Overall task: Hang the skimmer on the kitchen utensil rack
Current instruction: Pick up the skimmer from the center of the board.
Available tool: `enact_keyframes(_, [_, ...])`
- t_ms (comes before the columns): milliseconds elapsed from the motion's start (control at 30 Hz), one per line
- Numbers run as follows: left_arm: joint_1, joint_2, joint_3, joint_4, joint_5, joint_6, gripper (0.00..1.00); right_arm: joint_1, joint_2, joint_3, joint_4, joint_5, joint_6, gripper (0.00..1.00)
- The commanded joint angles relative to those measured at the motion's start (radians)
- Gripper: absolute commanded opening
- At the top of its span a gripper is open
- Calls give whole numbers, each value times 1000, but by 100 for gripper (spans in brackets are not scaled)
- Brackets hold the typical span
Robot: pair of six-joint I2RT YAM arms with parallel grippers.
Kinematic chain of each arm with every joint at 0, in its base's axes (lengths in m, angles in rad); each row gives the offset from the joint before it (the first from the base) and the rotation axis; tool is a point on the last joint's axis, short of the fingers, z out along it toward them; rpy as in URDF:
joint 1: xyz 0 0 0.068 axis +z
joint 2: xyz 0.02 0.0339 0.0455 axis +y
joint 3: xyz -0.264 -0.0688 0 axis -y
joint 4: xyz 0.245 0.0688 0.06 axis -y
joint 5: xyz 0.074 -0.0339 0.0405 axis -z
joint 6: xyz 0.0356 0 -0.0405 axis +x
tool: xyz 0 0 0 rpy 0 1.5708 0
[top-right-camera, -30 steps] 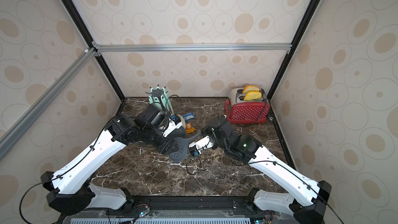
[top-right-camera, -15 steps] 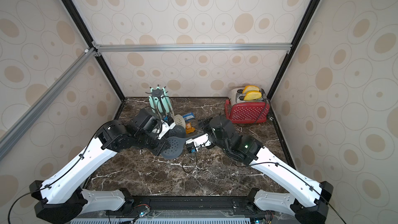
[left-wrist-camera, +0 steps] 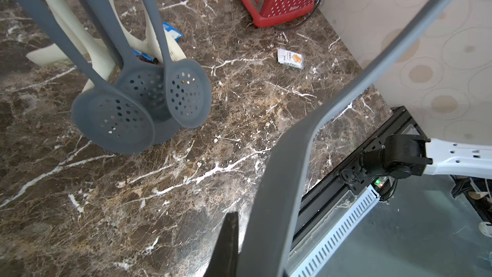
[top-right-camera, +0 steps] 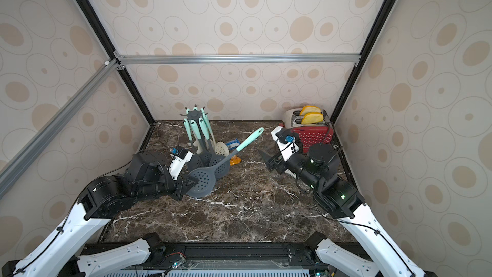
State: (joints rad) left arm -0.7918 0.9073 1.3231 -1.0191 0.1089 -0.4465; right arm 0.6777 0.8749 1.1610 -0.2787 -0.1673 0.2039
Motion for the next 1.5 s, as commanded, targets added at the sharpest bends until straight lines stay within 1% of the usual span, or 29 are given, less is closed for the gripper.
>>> enact_keyframes(0, [5, -22, -14, 113, 27, -54, 0, -18, 11, -15, 162, -238, 426, 89])
enact_keyframes(133, [6, -27, -42, 162, 61, -71, 0, -17, 35, -36, 369, -304, 623, 89])
enact_keyframes(267, [5, -24, -52, 166, 67, -68, 0, -18, 53, -21, 500, -297, 736, 90])
enact_keyframes(333, [6, -22, -52, 170, 80, -65, 0, -18, 66, 4, 498, -281, 768, 89])
enact_keyframes(467, [5, -23, -53, 180, 107, -52, 0, -19, 100, 74, 375, -223, 778, 83])
enact_keyframes(500, [5, -24, -53, 179, 110, -50, 0, -18, 107, 86, 355, -220, 773, 80])
enact_keyframes(700, [6, -31, -65, 165, 104, -46, 0, -18, 130, 123, 346, -256, 754, 37])
enact_keyframes(767, [5, -32, -68, 159, 95, -41, 0, -18, 136, 136, 338, -283, 735, 20])
enact_keyframes(833, [5, -31, -65, 151, 83, -32, 0, -18, 137, 145, 319, -302, 709, 0])
enact_keyframes(900, [8, -29, -48, 133, 55, -11, 0, -18, 135, 153, 285, -319, 677, 0])
enact_keyframes(933, [8, -24, -32, 119, 33, 10, 5, -18, 133, 161, 255, -325, 655, 0])
enact_keyframes(967, [7, -21, -18, 112, 13, 36, 26, -18, 134, 174, 210, -324, 629, 0])
enact_keyframes(1033, [7, -10, 18, 96, -47, 101, 61, -17, 133, 191, 131, -304, 583, 0])
enact_keyframes(1067, [7, -2, 36, 93, -84, 145, 72, -13, 129, 187, 106, -277, 578, 0])
enact_keyframes(1100, [7, 4, 53, 97, -112, 178, 76, -5, 122, 175, 98, -240, 585, 0])
enact_keyframes(1167, [5, 23, 93, 116, -141, 254, 79, 46, 115, 158, 71, -125, 585, 0])
enact_keyframes(1267, [1, 39, 124, 165, -142, 340, 79, 189, 157, 218, -77, 81, 536, 0])
enact_keyframes(1300, [-6, 38, 126, 182, -143, 359, 79, 227, 175, 237, -112, 125, 536, 0])
enact_keyframes(1367, [-20, 39, 134, 217, -125, 392, 79, 291, 204, 249, -149, 204, 575, 0])
enact_keyframes(1467, [-24, 41, 136, 239, -61, 406, 79, 343, 228, 231, -151, 296, 659, 0])
